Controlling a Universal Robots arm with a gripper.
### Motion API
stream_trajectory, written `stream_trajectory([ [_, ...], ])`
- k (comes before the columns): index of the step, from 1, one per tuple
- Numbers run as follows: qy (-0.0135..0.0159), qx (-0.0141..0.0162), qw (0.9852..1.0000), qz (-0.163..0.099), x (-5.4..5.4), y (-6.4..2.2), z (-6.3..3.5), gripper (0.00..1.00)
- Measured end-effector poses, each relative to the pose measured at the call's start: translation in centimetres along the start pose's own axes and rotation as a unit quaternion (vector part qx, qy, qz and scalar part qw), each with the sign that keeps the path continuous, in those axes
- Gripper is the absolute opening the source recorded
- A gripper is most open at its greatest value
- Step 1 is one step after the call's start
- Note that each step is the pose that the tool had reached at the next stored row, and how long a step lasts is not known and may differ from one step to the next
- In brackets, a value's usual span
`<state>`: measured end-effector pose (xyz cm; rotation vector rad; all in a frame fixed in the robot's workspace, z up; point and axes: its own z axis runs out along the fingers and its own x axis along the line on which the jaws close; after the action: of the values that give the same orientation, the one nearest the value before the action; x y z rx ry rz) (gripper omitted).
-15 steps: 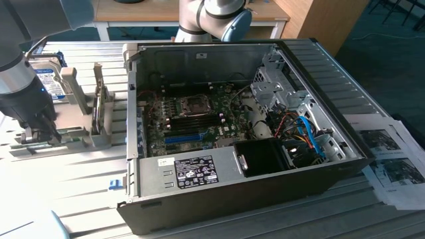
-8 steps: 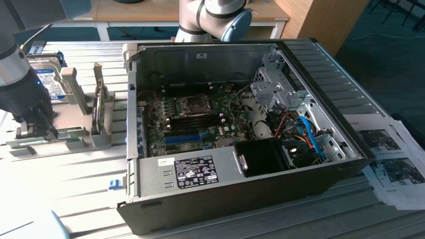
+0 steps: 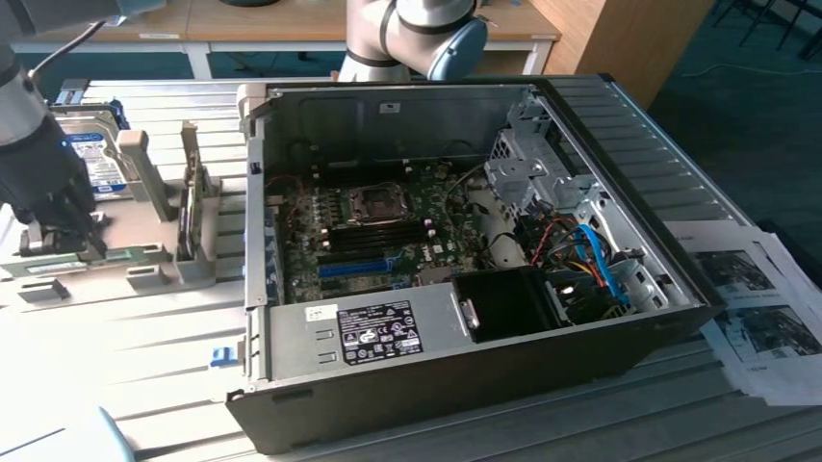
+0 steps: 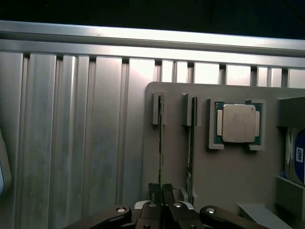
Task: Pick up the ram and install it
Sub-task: 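Pick up the ram and move it above insertion slot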
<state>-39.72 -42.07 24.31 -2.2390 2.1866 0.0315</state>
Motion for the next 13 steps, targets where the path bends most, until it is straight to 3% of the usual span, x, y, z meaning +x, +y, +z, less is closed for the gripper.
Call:
stream_trajectory([
  [13, 0.0, 0.0, 1.0, 0.0, -0.1, 0.02, -3.91, 0.12],
])
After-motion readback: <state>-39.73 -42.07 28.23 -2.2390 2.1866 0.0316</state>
